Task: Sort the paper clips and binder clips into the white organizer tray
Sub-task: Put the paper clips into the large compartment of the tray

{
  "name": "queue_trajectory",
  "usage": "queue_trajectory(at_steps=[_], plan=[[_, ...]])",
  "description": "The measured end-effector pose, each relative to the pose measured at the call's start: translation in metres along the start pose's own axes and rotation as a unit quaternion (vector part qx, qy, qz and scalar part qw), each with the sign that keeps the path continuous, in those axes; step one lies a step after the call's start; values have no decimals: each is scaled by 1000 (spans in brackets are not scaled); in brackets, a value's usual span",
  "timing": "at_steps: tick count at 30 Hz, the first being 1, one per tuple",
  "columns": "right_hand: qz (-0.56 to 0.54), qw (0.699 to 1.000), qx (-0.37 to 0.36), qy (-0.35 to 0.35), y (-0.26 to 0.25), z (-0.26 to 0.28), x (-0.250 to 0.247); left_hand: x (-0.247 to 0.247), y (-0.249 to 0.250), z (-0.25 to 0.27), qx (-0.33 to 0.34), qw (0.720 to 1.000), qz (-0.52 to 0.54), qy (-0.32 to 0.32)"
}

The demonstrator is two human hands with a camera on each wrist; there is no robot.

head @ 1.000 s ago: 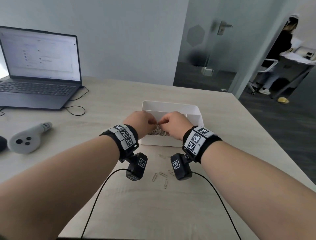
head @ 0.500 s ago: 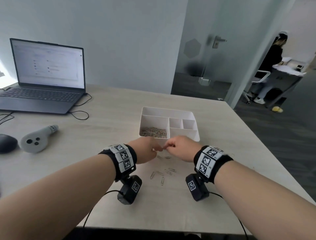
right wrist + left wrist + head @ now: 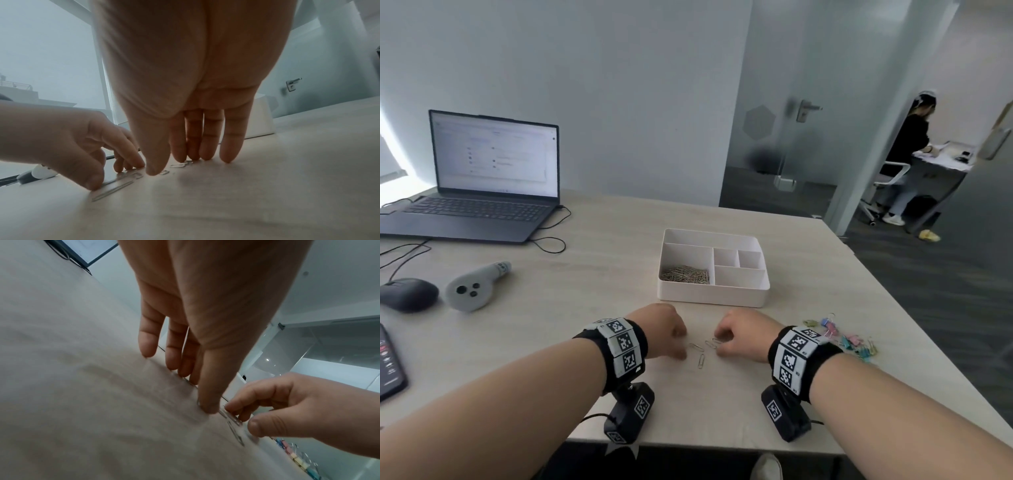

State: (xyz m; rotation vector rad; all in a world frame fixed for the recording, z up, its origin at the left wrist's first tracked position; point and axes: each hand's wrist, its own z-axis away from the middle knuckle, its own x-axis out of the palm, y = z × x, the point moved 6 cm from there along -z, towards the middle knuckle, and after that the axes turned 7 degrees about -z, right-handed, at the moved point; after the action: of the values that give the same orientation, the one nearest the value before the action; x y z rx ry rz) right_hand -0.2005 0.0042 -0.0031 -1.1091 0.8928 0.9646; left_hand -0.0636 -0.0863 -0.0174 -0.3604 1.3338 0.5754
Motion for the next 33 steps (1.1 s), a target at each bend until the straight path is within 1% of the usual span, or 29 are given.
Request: queue_trajectory(at_steps=[5,8,14,18,25,28,33], plan=[[-9,999,19,43,-10,0,1,-2,4,3,-26,998,38,47],[-2,998,25,49,-15,-4,2,-2,5,2,-47,995,59,60],[-10,998,38,47,-12,-7,2,-5,5,-5,-69,990,93,74],[-26,997,56,53,-4,-6,0,-5,9,-10,-63,990,105,65],[-34,996,72,48,6,-2,-1,-4,28,-17,-23,993,106,41],[-38,996,70,50,6,-1,-1,-4,29,-17,-21,994,103,38],[-35,996,67,47,6,0,-1,-8,23,-11,-40,995,77,40]])
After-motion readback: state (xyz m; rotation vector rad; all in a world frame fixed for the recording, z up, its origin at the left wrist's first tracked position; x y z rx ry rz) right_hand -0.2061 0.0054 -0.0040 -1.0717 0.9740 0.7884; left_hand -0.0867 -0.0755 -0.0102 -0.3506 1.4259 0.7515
